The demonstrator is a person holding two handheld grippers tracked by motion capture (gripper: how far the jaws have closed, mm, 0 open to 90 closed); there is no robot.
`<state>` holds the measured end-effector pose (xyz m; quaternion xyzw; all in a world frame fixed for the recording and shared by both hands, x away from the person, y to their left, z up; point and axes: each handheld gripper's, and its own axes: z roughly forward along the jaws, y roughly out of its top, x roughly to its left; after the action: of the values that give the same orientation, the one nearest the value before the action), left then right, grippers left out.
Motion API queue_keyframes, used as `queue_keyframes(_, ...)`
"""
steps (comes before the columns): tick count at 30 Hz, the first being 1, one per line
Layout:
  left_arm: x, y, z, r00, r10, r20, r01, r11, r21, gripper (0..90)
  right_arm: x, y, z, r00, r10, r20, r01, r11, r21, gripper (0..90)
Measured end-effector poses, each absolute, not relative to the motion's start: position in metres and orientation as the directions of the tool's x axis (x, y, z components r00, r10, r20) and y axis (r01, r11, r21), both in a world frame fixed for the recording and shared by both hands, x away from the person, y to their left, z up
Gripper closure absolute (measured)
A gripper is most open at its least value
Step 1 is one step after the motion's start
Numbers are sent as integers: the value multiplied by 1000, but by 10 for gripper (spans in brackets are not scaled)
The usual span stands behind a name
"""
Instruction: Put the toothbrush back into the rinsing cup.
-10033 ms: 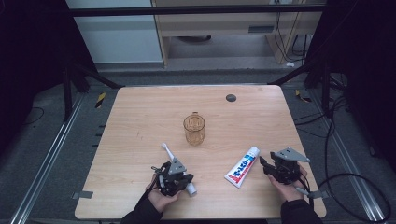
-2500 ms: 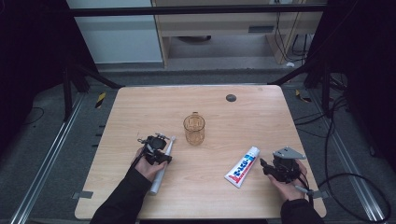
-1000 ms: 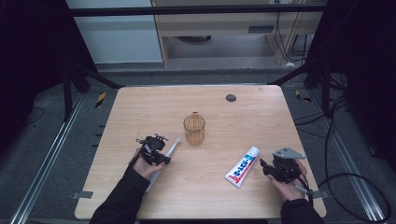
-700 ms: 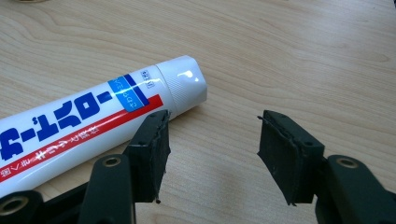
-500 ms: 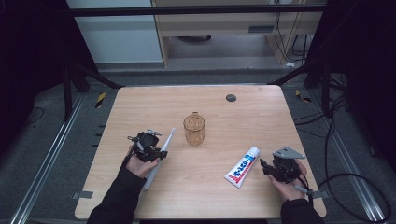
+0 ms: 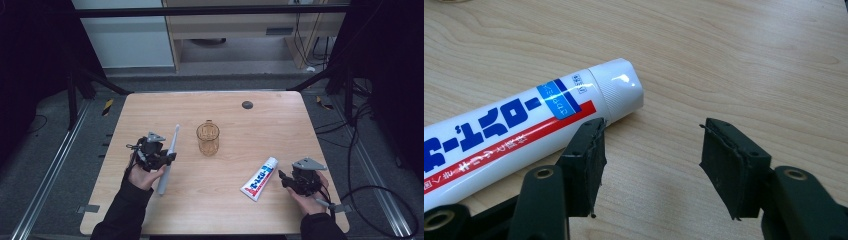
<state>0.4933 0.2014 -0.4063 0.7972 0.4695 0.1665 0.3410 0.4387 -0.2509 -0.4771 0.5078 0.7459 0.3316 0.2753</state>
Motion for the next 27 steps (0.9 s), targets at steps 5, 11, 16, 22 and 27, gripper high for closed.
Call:
queue_keyframes(5, 491, 209, -396, 489, 871, -51, 600, -294, 744, 675, 439, -252, -477, -327, 942, -71, 572, 257, 779, 429)
queue_keyframes(11, 489, 215, -388, 464, 884, -50, 559, -249, 791, 675, 438, -254, -475, -293, 953, -77, 557, 236, 796, 406)
queue_keyframes(16, 486, 220, -378, 446, 894, -43, 510, -215, 833, 675, 438, -254, -474, -278, 957, -80, 553, 227, 801, 394)
queue_keyframes(22, 487, 228, -364, 434, 900, -50, 461, -173, 870, 675, 438, -254, -474, -264, 961, -80, 549, 218, 807, 386)
queue_keyframes(27, 493, 234, -357, 429, 902, -47, 420, -153, 895, 675, 439, -253, -475, -265, 961, -84, 550, 222, 805, 377)
